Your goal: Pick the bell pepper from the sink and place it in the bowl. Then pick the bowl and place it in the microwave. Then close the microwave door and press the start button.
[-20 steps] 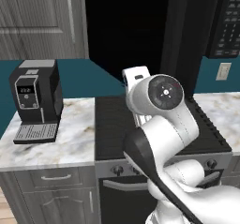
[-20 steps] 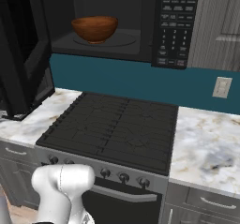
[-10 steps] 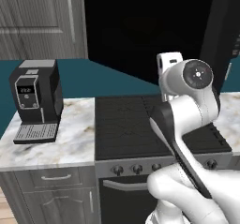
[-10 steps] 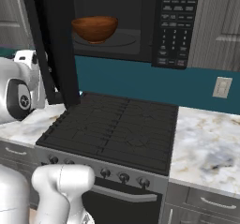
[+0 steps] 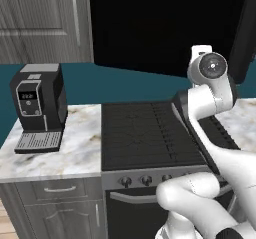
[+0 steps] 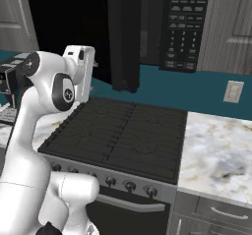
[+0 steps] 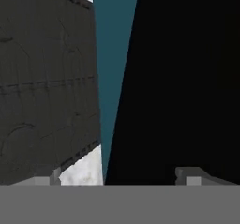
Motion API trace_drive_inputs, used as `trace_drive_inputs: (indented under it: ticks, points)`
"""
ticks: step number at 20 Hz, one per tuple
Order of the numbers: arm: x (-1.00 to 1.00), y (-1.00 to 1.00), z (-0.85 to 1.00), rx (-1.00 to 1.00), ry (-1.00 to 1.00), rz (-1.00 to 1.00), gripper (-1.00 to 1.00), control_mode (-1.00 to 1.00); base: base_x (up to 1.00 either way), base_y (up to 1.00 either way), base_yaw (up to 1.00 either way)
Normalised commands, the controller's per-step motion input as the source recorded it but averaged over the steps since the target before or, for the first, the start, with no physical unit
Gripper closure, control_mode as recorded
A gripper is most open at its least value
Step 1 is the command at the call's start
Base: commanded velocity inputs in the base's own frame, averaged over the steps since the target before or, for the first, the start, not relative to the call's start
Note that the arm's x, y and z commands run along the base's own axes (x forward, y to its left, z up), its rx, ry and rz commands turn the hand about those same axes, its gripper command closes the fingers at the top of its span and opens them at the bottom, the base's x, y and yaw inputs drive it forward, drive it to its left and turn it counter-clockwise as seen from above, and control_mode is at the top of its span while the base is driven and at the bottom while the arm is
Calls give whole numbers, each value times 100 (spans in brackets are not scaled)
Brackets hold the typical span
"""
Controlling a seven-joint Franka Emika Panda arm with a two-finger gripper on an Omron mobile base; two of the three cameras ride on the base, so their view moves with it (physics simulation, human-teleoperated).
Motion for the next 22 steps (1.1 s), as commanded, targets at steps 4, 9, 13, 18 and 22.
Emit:
trace_drive_inputs:
  ticks: [4,9,13,18,22]
  points:
    - [79,-100,29,1,0,-21,-100,-100,0,0,0]
    - [78,-98,28,6,0,-17,-100,-100,0,0,0]
    - [68,-80,6,13,0,-3,-100,-100,0,0,0]
    - [19,-26,0,6,3,0,-100,-100,0,0,0]
    - [5,0,0,0,0,0,-100,-100,0,0,0]
